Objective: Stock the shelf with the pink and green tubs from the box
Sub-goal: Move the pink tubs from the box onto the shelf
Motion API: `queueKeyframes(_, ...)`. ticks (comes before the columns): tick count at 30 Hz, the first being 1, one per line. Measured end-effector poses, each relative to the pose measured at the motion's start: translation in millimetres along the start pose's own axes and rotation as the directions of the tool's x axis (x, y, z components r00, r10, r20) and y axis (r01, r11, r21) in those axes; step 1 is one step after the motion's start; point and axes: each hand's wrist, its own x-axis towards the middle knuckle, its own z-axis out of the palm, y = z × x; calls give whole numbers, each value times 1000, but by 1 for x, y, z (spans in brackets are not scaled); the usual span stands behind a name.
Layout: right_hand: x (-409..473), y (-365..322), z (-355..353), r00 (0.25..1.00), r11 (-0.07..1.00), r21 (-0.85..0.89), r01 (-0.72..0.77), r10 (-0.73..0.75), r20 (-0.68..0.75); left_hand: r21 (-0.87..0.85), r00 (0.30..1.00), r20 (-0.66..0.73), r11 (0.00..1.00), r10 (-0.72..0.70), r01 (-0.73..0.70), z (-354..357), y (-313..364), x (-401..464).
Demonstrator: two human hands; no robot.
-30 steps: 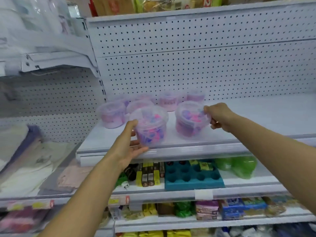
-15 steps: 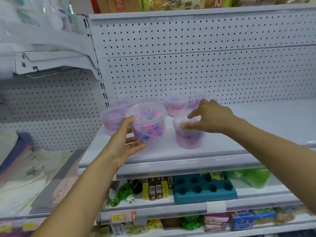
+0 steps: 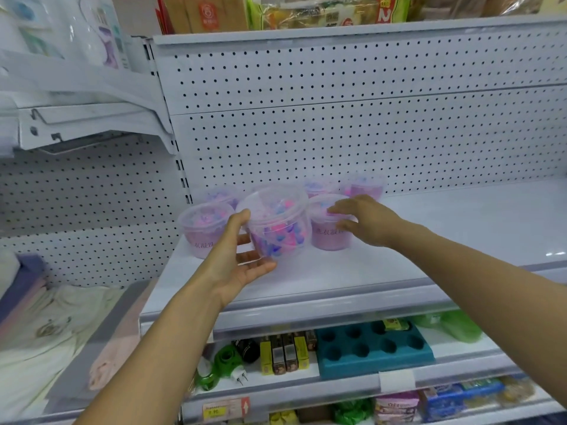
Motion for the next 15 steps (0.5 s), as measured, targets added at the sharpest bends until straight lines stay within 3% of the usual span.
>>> queueKeyframes(2,-7,-4,-3,988,997,51,56,-48,-146,-1,1000,19,1000,-18,18,4,-2,0)
queueKeyframes(4,-18,-14,-13,944,949,286,129,-30,-328,10,998,46,999,-35,35,12,-3,1)
queueKeyframes(5,-23,-20,-22,942,893,433,120,35,-335,18,997,61,999,-43,42,16,-3,2)
queueKeyframes(8,-35,-27,-51,972,701,711,-53,200,-125,52,993,100,997,-68,63,38,-4,5)
queueKeyframes(11,-44,-20,-77,958,659,709,-252,273,87,55,993,103,997,-62,57,70,-9,8)
queueKeyframes(15,-51,-1,-91,871,525,695,-490,256,420,29,987,157,1000,-16,11,125,-22,2)
